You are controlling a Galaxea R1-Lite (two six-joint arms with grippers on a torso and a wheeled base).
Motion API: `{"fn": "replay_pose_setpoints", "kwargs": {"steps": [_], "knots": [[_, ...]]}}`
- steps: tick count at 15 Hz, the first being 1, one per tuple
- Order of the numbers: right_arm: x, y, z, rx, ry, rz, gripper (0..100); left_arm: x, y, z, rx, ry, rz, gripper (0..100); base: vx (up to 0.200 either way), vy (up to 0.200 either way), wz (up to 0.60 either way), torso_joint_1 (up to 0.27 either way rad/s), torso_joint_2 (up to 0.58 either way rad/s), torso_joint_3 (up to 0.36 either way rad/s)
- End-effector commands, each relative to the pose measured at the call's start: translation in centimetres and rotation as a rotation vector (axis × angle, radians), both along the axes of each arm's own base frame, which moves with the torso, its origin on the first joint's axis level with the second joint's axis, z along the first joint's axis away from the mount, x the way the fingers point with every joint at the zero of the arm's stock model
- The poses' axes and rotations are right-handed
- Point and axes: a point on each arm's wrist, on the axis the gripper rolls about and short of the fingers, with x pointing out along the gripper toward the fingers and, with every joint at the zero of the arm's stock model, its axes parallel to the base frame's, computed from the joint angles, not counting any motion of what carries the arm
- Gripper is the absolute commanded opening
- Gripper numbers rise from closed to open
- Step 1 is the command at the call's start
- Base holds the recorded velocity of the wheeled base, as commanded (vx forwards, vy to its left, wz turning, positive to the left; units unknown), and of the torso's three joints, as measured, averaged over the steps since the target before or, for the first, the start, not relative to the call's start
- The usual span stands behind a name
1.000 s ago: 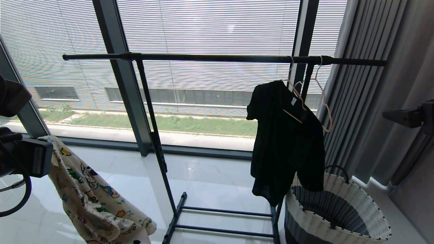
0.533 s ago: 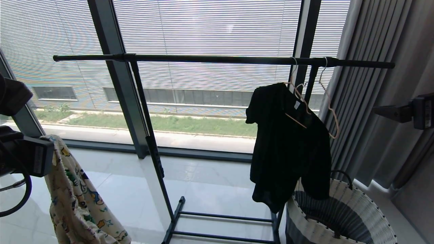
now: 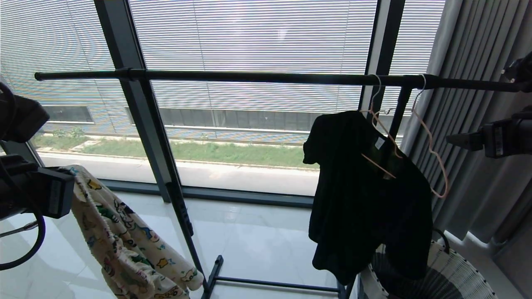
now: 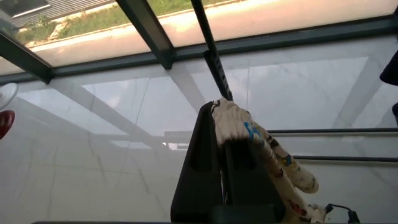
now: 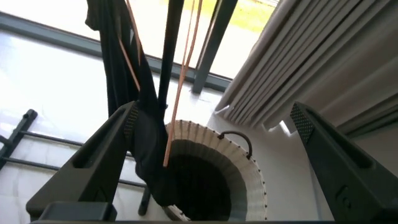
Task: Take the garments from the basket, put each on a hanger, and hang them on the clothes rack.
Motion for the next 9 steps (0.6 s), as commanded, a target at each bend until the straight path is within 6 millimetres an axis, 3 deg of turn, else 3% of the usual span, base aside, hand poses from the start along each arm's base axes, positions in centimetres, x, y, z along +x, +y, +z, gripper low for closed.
{"fn": "replay_pose_setpoints", "kwargs": {"steps": [1, 5, 9], "knots": [[1.8, 0.2, -1.5, 0.006, 0.062, -0.009, 100, 0.1, 0.0, -0.2, -0.001, 0.008, -0.001, 0, 0.2, 0.0, 0.0, 0.007, 0.0, 0.007], [4.4, 0.7, -3.3, 0.074, 0.109, -0.049, 100, 0.2, 0.0, -0.7, 0.0, 0.031, -0.001, 0, 0.2, 0.0, 0.0, 0.005, 0.0, 0.002], [5.2, 0.7, -3.9, 0.116, 0.12, -0.076, 100, 0.0, 0.0, -1.4, 0.002, 0.051, -0.001, 0, 0.0, 0.0, 0.0, 0.0, 0.0, 0.0]]}}
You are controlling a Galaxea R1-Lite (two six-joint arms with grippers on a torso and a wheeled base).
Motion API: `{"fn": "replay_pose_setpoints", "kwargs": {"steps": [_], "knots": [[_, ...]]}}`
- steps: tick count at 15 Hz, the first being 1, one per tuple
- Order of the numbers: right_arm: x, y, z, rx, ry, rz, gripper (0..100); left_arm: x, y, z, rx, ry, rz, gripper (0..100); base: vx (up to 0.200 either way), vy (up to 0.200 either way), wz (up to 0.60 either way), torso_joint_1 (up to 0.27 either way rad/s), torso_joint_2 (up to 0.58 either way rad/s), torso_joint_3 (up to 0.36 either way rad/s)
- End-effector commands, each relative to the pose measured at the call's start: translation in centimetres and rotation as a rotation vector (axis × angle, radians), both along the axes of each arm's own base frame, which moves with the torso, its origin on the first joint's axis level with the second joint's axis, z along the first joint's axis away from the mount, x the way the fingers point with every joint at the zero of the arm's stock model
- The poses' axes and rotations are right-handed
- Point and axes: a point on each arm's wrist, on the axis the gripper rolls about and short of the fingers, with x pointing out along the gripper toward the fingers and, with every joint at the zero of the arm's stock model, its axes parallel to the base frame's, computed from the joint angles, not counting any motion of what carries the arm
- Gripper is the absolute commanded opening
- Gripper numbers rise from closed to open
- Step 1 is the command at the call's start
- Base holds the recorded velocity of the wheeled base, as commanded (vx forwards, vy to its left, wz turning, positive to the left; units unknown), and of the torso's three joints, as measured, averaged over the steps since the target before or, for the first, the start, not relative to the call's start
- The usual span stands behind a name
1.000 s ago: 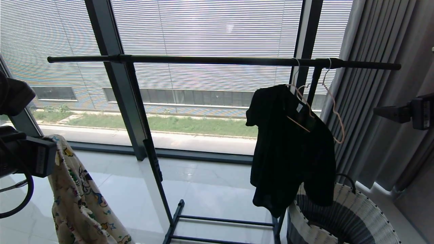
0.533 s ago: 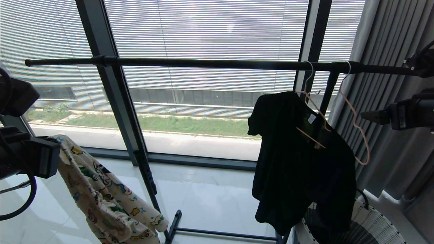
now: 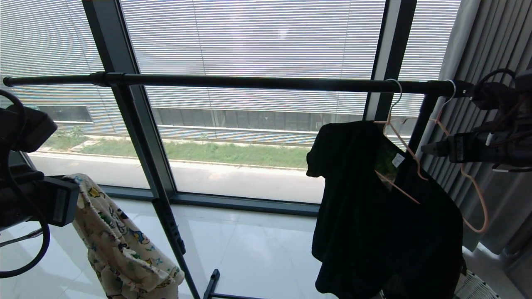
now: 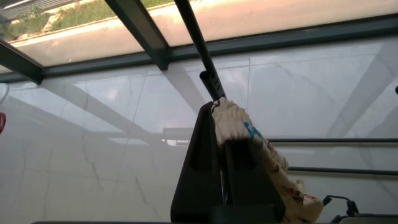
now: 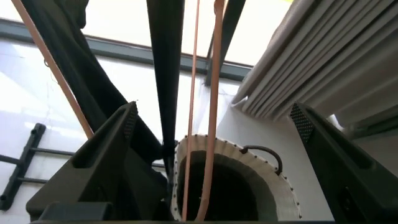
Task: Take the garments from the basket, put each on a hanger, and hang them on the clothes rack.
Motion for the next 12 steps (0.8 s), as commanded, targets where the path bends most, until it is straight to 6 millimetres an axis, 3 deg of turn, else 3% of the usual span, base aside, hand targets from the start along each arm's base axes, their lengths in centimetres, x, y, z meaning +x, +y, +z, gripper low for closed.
{"fn": "replay_pose_setpoints", "kwargs": {"steps": [1, 12], "knots": [[0.5, 0.0, -0.7, 0.027, 0.025, -0.02, 100, -0.2, 0.0, -0.5, 0.002, 0.017, 0.001, 0, 0.0, 0.0, 0.0, 0.0, 0.0, 0.0], [-1.2, -0.1, -2.4, 0.061, 0.045, -0.038, 100, -0.6, 0.0, -0.9, 0.002, 0.023, 0.001, 0, 0.0, 0.0, 0.0, 0.0, 0.0, 0.0]]}}
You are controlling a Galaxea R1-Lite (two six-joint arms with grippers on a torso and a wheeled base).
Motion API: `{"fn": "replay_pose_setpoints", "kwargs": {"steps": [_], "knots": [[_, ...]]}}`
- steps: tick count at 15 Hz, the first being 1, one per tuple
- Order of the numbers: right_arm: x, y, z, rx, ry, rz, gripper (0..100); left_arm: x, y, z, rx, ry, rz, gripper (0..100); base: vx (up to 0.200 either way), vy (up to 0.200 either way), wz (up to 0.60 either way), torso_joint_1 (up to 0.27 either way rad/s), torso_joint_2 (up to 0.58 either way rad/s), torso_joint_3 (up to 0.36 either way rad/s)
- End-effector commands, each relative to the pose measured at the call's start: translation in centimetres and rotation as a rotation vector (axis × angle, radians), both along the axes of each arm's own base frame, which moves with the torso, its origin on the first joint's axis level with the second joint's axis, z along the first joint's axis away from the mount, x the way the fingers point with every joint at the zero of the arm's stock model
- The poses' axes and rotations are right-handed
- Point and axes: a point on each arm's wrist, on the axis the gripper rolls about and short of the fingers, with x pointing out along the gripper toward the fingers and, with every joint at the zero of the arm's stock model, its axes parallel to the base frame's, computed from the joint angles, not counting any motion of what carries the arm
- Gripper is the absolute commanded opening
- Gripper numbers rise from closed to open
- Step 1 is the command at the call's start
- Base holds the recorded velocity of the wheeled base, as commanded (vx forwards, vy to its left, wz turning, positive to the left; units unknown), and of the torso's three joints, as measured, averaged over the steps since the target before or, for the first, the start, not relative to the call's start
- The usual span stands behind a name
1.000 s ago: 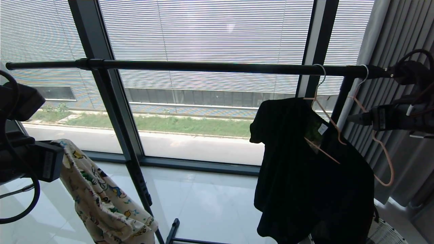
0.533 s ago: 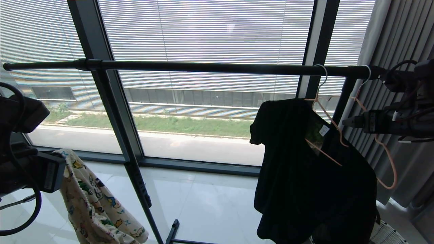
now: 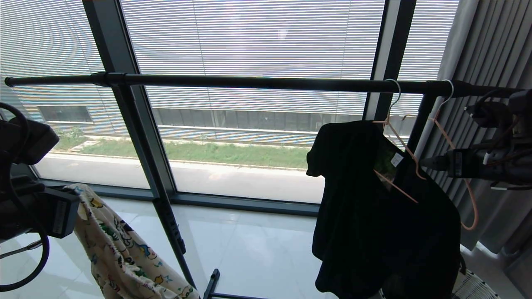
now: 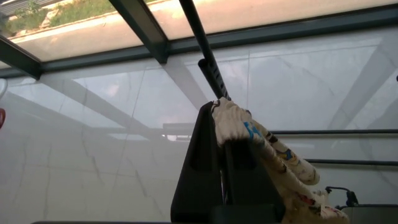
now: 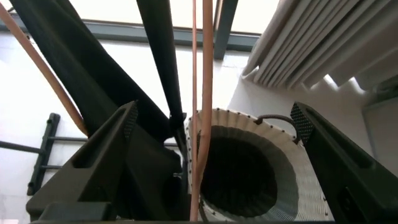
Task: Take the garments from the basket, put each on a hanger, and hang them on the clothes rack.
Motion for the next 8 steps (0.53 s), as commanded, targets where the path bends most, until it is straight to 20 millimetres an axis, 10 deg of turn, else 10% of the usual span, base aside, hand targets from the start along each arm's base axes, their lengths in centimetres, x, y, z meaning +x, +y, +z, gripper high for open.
{"fn": "replay_pose_setpoints", "kwargs": {"steps": [1, 8], "knots": [[-0.08, 0.28, -0.02, 0.003, -0.02, 0.013, 100, 0.0, 0.0, 0.0, 0.0, 0.0, 0.0, 0, 0.0, 0.0, 0.0, 0.0, 0.0, 0.0], [0.29, 0.79, -0.44, -0.001, -0.009, 0.029, 100, 0.0, 0.0, 0.0, 0.0, 0.0, 0.0, 0, 0.0, 0.0, 0.0, 0.0, 0.0, 0.0]]}}
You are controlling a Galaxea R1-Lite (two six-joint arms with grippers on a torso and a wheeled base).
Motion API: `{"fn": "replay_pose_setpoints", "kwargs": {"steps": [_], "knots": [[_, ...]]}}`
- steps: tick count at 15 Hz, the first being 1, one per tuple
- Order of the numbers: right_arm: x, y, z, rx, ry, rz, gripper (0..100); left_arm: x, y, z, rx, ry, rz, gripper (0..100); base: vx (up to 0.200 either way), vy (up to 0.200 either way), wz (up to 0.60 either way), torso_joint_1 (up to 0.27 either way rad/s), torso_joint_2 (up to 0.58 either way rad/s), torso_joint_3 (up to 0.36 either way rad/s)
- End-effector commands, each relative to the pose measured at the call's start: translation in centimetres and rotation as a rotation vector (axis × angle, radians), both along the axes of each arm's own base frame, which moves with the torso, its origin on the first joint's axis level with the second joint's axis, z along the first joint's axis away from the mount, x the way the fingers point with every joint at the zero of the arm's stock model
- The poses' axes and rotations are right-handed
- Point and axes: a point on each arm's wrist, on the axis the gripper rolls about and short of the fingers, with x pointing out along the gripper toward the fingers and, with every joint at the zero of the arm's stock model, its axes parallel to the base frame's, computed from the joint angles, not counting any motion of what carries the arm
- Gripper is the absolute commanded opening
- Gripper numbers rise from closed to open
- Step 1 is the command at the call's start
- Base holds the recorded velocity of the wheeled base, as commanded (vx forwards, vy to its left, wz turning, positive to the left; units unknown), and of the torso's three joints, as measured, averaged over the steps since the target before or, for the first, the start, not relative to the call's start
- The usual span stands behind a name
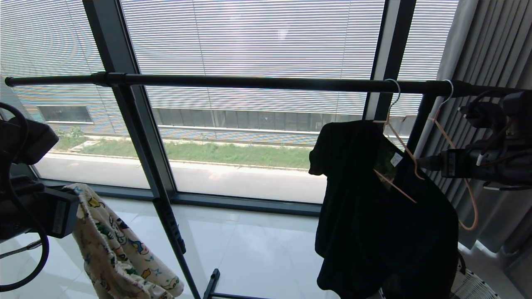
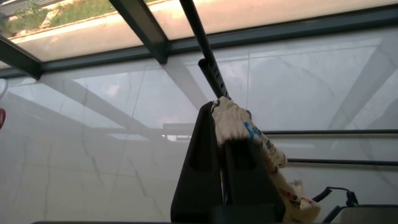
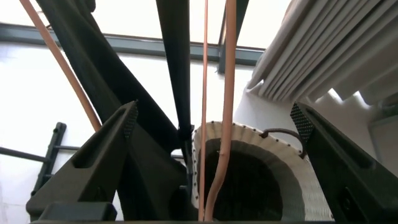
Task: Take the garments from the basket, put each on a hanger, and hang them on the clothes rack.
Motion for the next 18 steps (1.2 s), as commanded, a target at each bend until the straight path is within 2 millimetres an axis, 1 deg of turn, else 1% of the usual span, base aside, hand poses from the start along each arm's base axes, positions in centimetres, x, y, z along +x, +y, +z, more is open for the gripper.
{"fn": "replay_pose_setpoints", "kwargs": {"steps": [1, 10, 13, 14, 18], "knots": [[0.1, 0.1, 0.0, 0.0, 0.0, 0.001, 0, 0.0, 0.0, 0.0, 0.001, 0.001, 0.001, 0, 0.0, 0.0, 0.0, 0.0, 0.0, 0.0], [0.0, 0.0, 0.1, 0.002, -0.008, -0.001, 0, 0.0, 0.0, 0.0, -0.001, 0.001, 0.001, 0, 0.0, 0.0, 0.0, 0.0, 0.0, 0.0], [-0.3, -0.1, 0.8, 0.008, -0.062, -0.017, 0, 0.0, 0.0, 0.0, -0.002, -0.001, 0.003, 0, 0.0, 0.0, 0.0, 0.0, 0.0, 0.0], [-0.4, -0.1, 1.0, 0.011, -0.097, -0.026, 0, -0.1, 0.0, 0.0, -0.003, -0.004, 0.003, 0, 0.0, 0.0, 0.0, 0.0, 0.0, 0.0], [-2.2, -0.4, 0.1, -0.021, -0.179, -0.017, 0, -0.4, 0.1, 0.1, -0.003, -0.013, 0.003, 0, 0.0, 0.0, 0.0, 0.0, 0.0, 0.0]]}}
